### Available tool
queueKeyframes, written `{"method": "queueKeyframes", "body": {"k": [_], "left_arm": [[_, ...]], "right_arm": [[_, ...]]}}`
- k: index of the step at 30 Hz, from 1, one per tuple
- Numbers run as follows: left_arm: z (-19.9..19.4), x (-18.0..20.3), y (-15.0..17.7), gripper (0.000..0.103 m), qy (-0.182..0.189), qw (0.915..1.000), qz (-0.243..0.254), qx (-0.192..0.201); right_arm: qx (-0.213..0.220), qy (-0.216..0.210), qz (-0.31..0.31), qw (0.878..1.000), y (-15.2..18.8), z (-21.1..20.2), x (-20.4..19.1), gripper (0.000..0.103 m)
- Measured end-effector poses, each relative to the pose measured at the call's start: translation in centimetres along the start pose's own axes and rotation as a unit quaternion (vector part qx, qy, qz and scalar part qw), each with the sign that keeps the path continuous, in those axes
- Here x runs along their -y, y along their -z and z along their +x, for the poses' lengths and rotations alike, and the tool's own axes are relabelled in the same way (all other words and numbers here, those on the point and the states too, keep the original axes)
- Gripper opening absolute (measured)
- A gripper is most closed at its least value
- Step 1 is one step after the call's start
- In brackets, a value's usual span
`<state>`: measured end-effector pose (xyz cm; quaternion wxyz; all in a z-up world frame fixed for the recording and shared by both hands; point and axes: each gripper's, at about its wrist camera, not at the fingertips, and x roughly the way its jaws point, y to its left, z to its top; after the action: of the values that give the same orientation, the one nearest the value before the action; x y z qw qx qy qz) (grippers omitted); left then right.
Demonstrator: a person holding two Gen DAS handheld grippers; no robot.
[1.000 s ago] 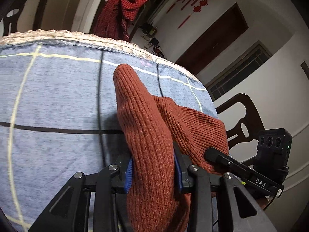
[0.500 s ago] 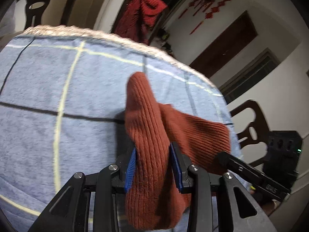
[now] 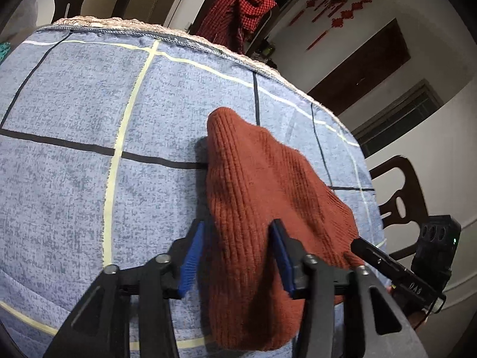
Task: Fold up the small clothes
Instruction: 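Lift the gripped edge with both grippers and fold it over the sweater, then lay the folded edge down, open both grippers and pull back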
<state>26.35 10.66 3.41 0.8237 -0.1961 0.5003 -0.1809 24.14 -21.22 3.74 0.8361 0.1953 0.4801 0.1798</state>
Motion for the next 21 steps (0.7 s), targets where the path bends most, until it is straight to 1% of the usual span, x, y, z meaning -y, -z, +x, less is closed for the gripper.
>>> {"method": "queueKeyframes", "body": {"k": [1, 2, 3, 4, 6, 8, 9, 10, 12, 15, 18, 21], "left_arm": [[0.1, -0.1, 0.1, 0.05, 0.003, 1.0, 0.002, -0.003], [0.2, -0.1, 0.2, 0.052, 0.006, 1.0, 0.002, -0.006], [0.4, -0.1, 0.2, 0.054, 0.006, 0.9999, 0.001, -0.009], [0.6, 0.1, 0.2, 0.056, 0.003, 0.9999, 0.0, -0.01], [0.7, 0.0, 0.4, 0.057, -0.003, 1.0, 0.0, -0.009], [0.6, 0.1, 0.6, 0.063, -0.012, 0.9999, 0.006, -0.003], [0.4, 0.2, 0.8, 0.065, -0.027, 0.9996, 0.011, 0.0], [0.3, 0.3, 1.0, 0.067, -0.039, 0.9991, 0.016, 0.004], [-0.2, 0.7, 1.6, 0.067, -0.053, 0.998, 0.031, 0.015], [-1.1, 1.5, 2.6, 0.071, -0.087, 0.9942, 0.054, 0.035], [-2.2, 2.5, 4.2, 0.071, -0.129, 0.9863, 0.082, 0.061], [-3.5, 3.0, 5.7, 0.071, -0.152, 0.9807, 0.093, 0.082]], "right_arm": [[-0.007, -0.013, 0.012, 1.0, 0.0, 0.4, 0.5, 0.051], [-0.017, -0.025, 0.02, 0.999, 0.0, 0.8, 0.8, 0.052], [-0.026, -0.026, 0.026, 0.999, 0.1, 1.3, 1.1, 0.052], [-0.027, -0.019, 0.029, 0.999, 0.2, 1.5, 1.2, 0.052], [-0.016, -0.005, 0.026, 1.0, 0.4, 1.4, 1.3, 0.052], [-0.005, 0.003, 0.021, 1.0, 0.6, 1.0, 1.2, 0.053], [-0.001, 0.011, 0.015, 1.0, 0.7, 0.8, 1.1, 0.053], [0.006, 0.028, 0.004, 1.0, 0.9, 0.4, 0.9, 0.053], [0.026, 0.061, -0.02, 0.998, 1.1, -0.4, 0.5, 0.053], [0.057, 0.105, -0.062, 0.991, 1.6, -1.8, -0.9, 0.053], [0.082, 0.127, -0.097, 0.984, 2.8, -3.1, -2.2, 0.053], [0.097, 0.141, -0.125, 0.977, 4.3, -4.2, -3.1, 0.053]]}}
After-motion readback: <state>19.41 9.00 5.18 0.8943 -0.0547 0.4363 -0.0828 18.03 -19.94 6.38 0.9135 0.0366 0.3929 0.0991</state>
